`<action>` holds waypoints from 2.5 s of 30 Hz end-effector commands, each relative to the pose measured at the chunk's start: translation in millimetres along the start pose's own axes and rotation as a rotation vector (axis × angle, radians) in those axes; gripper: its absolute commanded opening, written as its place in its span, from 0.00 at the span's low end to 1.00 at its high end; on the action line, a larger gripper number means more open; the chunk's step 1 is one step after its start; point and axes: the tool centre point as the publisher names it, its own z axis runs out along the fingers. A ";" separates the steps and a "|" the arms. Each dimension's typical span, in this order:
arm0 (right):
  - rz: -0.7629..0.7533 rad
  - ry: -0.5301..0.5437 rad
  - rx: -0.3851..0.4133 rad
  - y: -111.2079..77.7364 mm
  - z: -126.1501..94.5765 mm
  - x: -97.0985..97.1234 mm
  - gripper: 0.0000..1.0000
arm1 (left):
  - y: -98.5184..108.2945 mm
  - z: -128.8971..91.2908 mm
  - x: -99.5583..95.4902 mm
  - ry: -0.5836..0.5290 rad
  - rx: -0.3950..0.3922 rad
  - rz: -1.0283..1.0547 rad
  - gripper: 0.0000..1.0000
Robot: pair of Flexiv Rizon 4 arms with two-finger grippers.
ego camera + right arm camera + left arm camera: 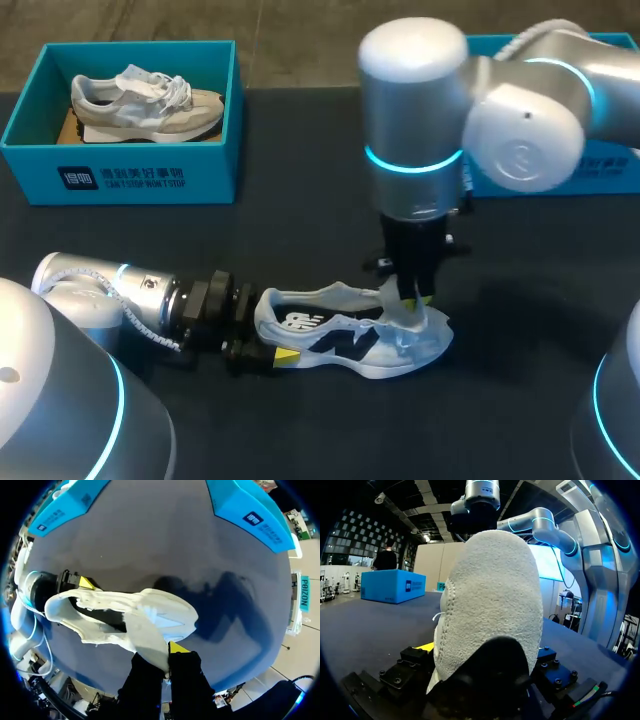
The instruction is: Take the shoe out of the shoebox, open the shoe tongue, remove and reinsert the insole, then place the shoe into the shoebox
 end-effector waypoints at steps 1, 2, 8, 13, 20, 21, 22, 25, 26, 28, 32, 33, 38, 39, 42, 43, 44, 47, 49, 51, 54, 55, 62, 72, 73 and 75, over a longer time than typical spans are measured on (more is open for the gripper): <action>0.005 0.230 0.004 -0.5 5.7 -19.1 0.00 | 1.1 -0.8 0.1 -0.001 -0.002 -0.001 0.00; 0.005 0.241 0.007 -0.1 7.0 -20.3 0.02 | 1.1 -0.8 0.1 -0.001 -0.002 -0.001 0.00; 0.006 0.299 0.018 1.6 16.5 -28.2 0.05 | 1.1 -0.8 0.1 -0.001 -0.002 -0.001 0.00; 0.009 0.334 0.030 2.4 25.3 -30.8 0.09 | 1.1 -0.8 0.1 -0.001 -0.002 -0.001 0.00; 0.033 0.365 0.050 -0.8 37.8 -34.5 0.38 | 1.1 -0.8 0.1 -0.001 -0.002 -0.001 0.00; 0.037 0.366 0.051 -1.7 38.9 -35.1 0.40 | 1.1 -0.8 0.1 -0.001 -0.002 -0.001 0.00; 0.039 0.368 0.052 -2.6 40.0 -36.1 0.41 | 1.1 -0.8 0.1 -0.001 -0.002 -0.001 0.00; 0.055 0.377 0.058 -5.0 43.9 -39.7 0.45 | 1.1 -0.8 0.1 -0.001 -0.002 -0.001 0.00; 0.064 0.381 0.062 -5.6 45.8 -41.5 0.46 | 1.1 -0.8 0.1 -0.001 -0.002 -0.001 0.00; 0.076 0.387 0.067 -6.6 48.6 -43.8 0.47 | 1.1 -0.8 0.1 -0.001 -0.002 -0.001 0.00; 0.105 0.384 0.070 -9.9 49.6 -47.1 0.48 | 1.1 -0.8 0.1 -0.001 -0.002 -0.001 0.00; 0.106 0.380 0.064 -11.7 46.7 -46.8 0.49 | 1.1 -0.8 0.1 -0.001 -0.002 -0.001 0.00; 0.088 0.336 0.002 -20.9 18.8 -41.0 0.53 | 1.1 -0.8 0.1 -0.001 -0.002 -0.001 0.00; 0.085 0.322 -0.009 -23.0 12.6 -39.7 0.55 | 1.1 -0.8 0.1 -0.001 -0.002 -0.001 0.00; 0.058 0.292 -0.048 -30.1 -6.9 -35.7 0.59 | 1.1 -0.8 0.1 -0.001 -0.002 -0.001 0.00; 0.045 0.279 -0.061 -32.5 -13.9 -33.4 0.60 | 1.1 -0.8 0.1 -0.001 -0.002 -0.001 0.00; 0.035 0.262 -0.071 -34.7 -20.8 -30.6 0.61 | 1.1 -0.8 0.1 -0.001 -0.002 -0.001 0.00; 0.027 0.196 -0.086 -39.7 -39.6 -21.3 0.66 | 1.1 -0.8 0.1 -0.001 -0.002 -0.001 0.00; 0.025 0.158 -0.099 -42.4 -50.7 -17.4 0.70 | 1.1 -0.8 0.1 -0.001 -0.002 -0.001 0.00; 0.002 0.129 -0.117 -44.3 -60.6 -12.7 0.69 | 1.1 -0.8 0.1 -0.001 -0.002 -0.001 0.00; -0.052 0.096 -0.144 -46.4 -73.6 -3.7 0.69 | 1.1 -0.8 0.1 -0.001 -0.002 -0.001 0.00; -0.067 0.081 -0.146 -46.4 -77.2 -0.4 0.66 | 1.1 -0.8 0.1 -0.001 -0.002 -0.001 0.00; -0.280 0.007 -0.161 -44.4 -97.9 26.6 0.30 | 1.1 -0.8 0.1 -0.001 -0.002 -0.001 0.00; -0.764 0.006 -0.204 -37.2 -95.8 65.6 0.00 | 1.1 -0.8 0.1 -0.001 -0.002 -0.001 0.00; -0.816 0.023 -0.220 -37.4 -95.5 67.1 0.00 | 1.1 -0.8 0.1 -0.001 -0.002 -0.001 0.00; -0.943 0.050 -0.243 -39.1 -94.2 68.8 0.00 | 1.1 -0.8 0.1 -0.001 -0.002 -0.001 0.00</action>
